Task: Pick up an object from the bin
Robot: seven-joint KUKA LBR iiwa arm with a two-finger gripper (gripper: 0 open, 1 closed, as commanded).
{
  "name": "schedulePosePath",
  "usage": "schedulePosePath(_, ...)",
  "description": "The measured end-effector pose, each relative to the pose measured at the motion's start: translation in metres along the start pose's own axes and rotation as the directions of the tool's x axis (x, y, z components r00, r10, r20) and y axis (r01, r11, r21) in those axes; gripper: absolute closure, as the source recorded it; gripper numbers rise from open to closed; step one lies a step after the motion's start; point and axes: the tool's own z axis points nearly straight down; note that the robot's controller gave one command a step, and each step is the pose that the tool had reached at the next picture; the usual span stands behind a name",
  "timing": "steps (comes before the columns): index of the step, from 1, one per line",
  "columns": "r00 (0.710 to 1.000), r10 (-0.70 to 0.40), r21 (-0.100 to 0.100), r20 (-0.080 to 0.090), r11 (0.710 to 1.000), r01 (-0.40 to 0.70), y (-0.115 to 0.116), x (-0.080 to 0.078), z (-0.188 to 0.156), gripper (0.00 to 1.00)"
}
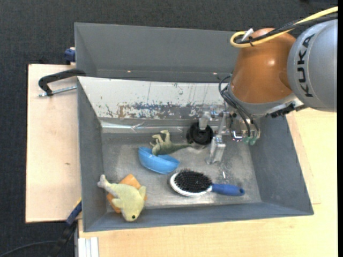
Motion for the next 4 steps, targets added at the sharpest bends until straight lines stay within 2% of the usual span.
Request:
schedulePosePath(1, 0.913, -0.408, -0.001, -0.007, 0.913, 0.408, -0.003, 0.057, 0.097, 0.00)
schedulePosePath(2, 0.939, -0.344, 0.000, -0.007, 0.939, 0.344, 0.020, 0.064, 0.116, 0.00)
schedulePosePath(3, 0.939, -0.343, 0.001, -0.005, 0.939, 0.343, 0.019, 0.063, 0.115, 1.00)
schedulePosePath(4, 0.776, -0.631, 0.006, 0.007, 0.776, 0.631, -0.004, 0.054, 0.003, 1.00)
